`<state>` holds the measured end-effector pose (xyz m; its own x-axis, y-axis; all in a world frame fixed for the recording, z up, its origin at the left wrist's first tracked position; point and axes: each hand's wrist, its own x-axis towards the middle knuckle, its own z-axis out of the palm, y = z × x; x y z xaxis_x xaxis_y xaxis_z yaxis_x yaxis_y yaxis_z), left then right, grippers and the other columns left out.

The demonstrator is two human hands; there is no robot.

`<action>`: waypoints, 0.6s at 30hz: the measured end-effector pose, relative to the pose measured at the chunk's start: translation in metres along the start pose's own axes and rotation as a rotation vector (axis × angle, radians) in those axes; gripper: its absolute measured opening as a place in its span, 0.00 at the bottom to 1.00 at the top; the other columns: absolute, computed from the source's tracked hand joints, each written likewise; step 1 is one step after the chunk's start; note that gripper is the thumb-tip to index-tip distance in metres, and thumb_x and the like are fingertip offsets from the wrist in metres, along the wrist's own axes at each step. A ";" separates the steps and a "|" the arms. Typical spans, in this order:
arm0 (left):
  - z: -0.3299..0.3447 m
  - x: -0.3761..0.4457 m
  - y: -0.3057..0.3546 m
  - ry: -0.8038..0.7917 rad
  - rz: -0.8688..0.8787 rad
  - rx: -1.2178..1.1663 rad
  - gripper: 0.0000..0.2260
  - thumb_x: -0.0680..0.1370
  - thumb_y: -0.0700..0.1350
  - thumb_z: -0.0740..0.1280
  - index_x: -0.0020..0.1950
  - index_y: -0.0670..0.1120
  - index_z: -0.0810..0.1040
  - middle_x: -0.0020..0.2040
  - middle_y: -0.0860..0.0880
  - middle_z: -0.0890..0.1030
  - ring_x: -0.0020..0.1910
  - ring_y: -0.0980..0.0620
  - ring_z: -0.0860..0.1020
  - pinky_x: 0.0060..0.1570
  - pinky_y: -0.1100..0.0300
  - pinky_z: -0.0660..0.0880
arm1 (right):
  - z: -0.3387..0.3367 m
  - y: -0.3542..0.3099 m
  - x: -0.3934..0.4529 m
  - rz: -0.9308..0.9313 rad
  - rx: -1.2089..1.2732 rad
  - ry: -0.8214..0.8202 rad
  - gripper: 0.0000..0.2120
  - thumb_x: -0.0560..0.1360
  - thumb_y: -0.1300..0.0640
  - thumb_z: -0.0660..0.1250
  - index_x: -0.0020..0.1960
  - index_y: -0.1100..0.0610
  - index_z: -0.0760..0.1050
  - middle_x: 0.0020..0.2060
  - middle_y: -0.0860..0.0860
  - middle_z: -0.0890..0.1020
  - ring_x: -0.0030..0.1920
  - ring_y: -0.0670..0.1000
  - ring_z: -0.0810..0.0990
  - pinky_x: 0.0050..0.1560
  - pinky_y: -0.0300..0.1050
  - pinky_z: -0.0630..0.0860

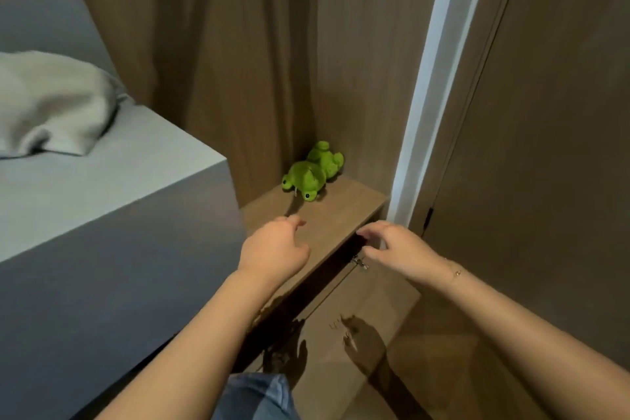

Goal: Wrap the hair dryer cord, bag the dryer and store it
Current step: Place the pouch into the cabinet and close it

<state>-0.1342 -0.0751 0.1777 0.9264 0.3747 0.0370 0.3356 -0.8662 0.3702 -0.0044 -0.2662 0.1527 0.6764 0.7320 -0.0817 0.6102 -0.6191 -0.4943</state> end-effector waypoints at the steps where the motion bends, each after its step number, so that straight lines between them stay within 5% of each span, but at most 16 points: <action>1: -0.016 -0.006 0.004 0.032 0.024 0.001 0.22 0.76 0.49 0.62 0.70 0.54 0.71 0.67 0.52 0.76 0.64 0.49 0.75 0.58 0.53 0.76 | -0.014 -0.015 -0.004 -0.036 -0.022 0.027 0.20 0.78 0.52 0.63 0.70 0.53 0.70 0.65 0.48 0.75 0.62 0.46 0.74 0.62 0.41 0.72; 7: -0.110 -0.034 0.022 0.261 0.123 -0.027 0.16 0.77 0.51 0.63 0.66 0.54 0.75 0.60 0.54 0.78 0.55 0.52 0.78 0.53 0.52 0.79 | -0.081 -0.095 -0.016 -0.209 -0.072 0.200 0.19 0.77 0.50 0.65 0.66 0.50 0.74 0.62 0.46 0.78 0.62 0.45 0.75 0.62 0.40 0.72; 18: -0.246 -0.089 -0.063 0.485 -0.123 -0.038 0.14 0.77 0.48 0.64 0.63 0.52 0.78 0.60 0.53 0.80 0.56 0.52 0.78 0.54 0.56 0.76 | -0.117 -0.245 0.009 -0.456 -0.106 0.193 0.17 0.77 0.50 0.64 0.65 0.50 0.74 0.62 0.46 0.78 0.61 0.44 0.75 0.62 0.41 0.72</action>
<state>-0.2800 0.0268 0.3793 0.6909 0.5918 0.4151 0.4228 -0.7966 0.4320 -0.0995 -0.1417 0.3740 0.3894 0.8746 0.2887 0.8929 -0.2815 -0.3514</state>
